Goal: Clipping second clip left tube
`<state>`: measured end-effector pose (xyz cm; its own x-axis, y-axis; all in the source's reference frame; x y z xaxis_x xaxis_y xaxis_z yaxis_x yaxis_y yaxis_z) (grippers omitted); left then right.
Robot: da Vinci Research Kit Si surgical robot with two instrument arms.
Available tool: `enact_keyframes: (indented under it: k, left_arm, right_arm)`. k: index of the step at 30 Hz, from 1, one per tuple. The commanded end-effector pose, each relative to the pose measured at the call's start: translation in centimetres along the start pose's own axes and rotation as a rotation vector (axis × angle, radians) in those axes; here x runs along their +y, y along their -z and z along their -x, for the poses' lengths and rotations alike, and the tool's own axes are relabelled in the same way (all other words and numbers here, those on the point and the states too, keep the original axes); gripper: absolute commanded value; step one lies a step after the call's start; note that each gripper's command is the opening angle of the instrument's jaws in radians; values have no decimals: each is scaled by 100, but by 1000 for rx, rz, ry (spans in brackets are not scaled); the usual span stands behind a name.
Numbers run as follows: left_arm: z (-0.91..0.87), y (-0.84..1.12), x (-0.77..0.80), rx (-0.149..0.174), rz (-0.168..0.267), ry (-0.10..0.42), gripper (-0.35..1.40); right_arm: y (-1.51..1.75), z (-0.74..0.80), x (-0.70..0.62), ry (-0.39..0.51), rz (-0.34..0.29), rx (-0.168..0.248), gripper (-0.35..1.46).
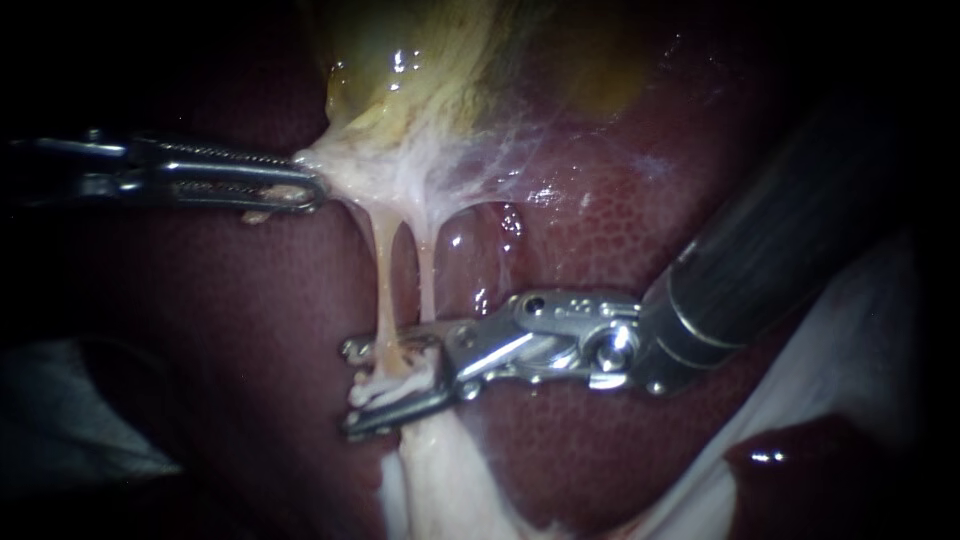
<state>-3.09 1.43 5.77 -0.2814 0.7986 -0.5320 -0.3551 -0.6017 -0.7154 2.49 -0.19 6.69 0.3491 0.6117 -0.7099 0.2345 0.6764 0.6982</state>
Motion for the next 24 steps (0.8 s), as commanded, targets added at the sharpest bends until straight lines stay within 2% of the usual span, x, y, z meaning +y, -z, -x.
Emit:
enact_keyframes:
  k: [1,8,11,19,24]
  left_arm:
    - [0,0,0,0,0,0,-35]
    - [0,0,0,0,0,0,-35]
    - [0,0,0,0,0,0,-35]
    - [0,-1,0,0,-1,0,-35]
    - [-1,-1,0,0,-1,0,-35]
  right_arm:
    - [-1,-2,-4,-4,-4,-1,49]
    - [-5,-11,-24,-15,-29,8,49]
    - [-7,-14,-29,-14,-32,11,48]
    - [-4,-18,-28,-52,-32,21,39]
    - [3,-25,-28,-73,-35,34,24]
